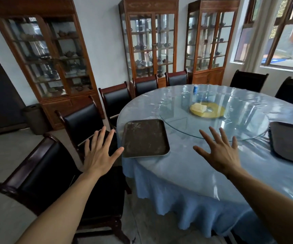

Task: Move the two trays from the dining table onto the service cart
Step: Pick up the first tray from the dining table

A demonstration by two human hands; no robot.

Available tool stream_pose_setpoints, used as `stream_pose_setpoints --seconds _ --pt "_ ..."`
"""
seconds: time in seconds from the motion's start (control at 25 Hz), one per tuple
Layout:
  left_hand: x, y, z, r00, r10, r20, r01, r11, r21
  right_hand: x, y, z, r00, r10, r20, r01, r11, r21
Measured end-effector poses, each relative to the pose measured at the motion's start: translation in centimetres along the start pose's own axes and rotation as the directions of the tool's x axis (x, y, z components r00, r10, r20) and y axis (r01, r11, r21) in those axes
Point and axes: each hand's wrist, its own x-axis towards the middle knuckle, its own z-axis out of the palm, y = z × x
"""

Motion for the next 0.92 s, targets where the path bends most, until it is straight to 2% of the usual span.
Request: stream_pose_setpoints --seconds 0.12,0.36,0.76,0.92 --pt "3.7 1.4 2.1 1.0 -0.002 0.019 0.002 1.0 0.02 4.6 1.8 1.3 0.999 -0.003 0.045 0.003 1.0 -0.002" --pt "9.3 1.3 6.1 0.994 -0.093 0.056 0.093 0.996 0.006 12.5 2.9 4.7 0.995 -0.033 0.094 0.029 0.999 0.046" --pt "21.4 -4.1 16.2 0.983 -0.115 0.141 0.116 0.993 0.0 25.2 -0.6 13.0 0.985 -0.024 0.172 0.008 0.996 0.091" --pt "27.4 -7.4 21.9 0.96 -0.122 0.253 0.133 0.991 -0.027 30.2 -3.2 16.9 0.974 0.021 0.225 -0.047 0.993 0.11"
